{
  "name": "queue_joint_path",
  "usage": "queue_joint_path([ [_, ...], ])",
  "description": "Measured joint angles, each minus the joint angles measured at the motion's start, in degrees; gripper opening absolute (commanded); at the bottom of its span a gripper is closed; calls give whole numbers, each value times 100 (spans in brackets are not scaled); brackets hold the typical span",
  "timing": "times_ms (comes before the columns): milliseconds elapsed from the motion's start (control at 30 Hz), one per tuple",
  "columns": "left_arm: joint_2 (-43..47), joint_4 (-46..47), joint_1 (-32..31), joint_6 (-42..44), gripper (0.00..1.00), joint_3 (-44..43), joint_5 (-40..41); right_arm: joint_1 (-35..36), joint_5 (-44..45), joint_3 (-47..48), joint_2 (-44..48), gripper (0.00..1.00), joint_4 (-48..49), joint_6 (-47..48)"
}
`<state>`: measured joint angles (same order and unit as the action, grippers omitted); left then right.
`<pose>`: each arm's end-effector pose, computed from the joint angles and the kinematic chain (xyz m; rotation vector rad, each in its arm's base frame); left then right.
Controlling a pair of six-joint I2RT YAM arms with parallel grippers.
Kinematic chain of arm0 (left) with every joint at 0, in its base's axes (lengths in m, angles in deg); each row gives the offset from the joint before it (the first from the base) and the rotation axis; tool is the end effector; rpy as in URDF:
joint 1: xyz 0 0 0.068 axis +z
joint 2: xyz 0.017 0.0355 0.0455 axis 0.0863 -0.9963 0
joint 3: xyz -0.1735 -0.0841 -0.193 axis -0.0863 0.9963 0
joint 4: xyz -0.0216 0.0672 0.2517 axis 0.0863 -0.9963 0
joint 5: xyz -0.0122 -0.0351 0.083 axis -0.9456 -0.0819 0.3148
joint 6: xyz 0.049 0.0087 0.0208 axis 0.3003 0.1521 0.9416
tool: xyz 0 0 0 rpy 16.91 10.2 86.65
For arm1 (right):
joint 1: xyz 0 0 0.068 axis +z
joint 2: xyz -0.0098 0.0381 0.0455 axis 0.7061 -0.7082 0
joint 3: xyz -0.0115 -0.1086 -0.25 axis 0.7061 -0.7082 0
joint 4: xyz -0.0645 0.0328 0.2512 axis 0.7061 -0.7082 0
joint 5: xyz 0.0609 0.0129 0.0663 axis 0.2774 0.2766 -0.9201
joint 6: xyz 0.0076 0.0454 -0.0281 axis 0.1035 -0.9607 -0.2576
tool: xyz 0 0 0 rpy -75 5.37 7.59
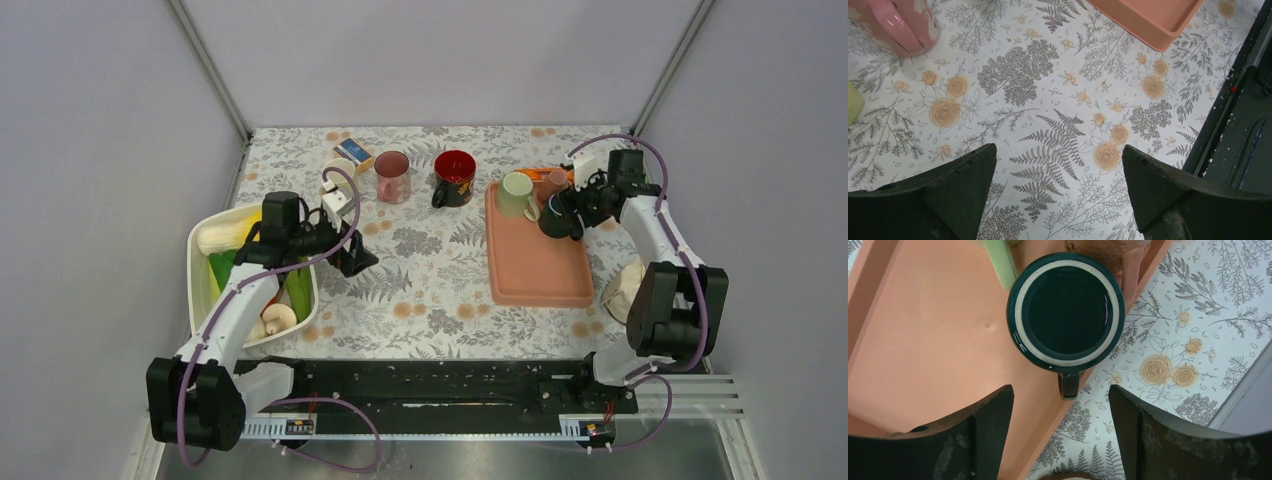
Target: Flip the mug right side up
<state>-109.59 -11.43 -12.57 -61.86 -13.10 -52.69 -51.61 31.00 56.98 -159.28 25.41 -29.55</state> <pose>0.2248 -0.0557 0.2766 0.8605 1.8995 -0.7659 0.3238 -0.0270 0.2587 -0.7623 2.3259 0.0591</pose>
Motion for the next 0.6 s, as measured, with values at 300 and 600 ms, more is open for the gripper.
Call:
queue_joint_path([
  [300,-90,-352,273,358,99,61,-343,-109,2,144,-542,62,-13,393],
  [600,-192,-455,380,426,99,61,-588,-120,22,293,-907,44,-24,514],
])
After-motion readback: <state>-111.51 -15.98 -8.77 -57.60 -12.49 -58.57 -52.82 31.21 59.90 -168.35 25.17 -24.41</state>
